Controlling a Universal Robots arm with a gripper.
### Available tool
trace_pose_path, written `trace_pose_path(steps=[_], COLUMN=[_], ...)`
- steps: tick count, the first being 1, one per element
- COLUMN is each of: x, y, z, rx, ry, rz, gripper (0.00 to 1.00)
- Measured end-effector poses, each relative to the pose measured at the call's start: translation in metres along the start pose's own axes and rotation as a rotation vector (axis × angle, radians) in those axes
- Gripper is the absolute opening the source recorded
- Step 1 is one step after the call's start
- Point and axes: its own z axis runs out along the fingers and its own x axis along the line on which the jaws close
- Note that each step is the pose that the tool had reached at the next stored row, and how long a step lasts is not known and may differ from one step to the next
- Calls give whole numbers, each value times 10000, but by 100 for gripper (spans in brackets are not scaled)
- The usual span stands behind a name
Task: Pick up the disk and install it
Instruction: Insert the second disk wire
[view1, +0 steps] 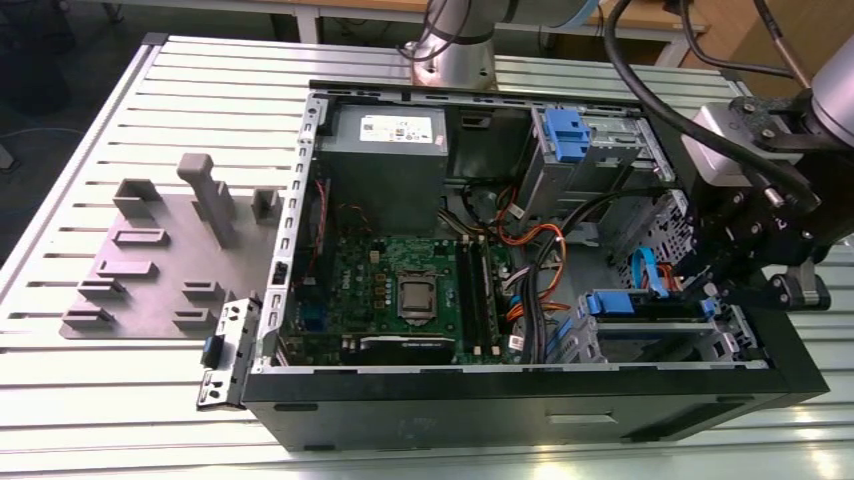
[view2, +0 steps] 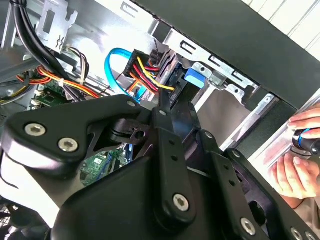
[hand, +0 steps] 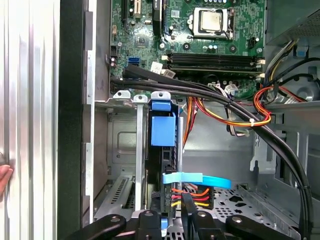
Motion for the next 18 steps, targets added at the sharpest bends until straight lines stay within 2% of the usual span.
trace_pose_path(steps=[6,11,18], x=[1,-2,-2], y=[79,78,78], z=[1,-62,-67], rx=[38,42,43], ry=[-29,-29,-30], rz=[-1,-2,-1], gripper=[30,30,30])
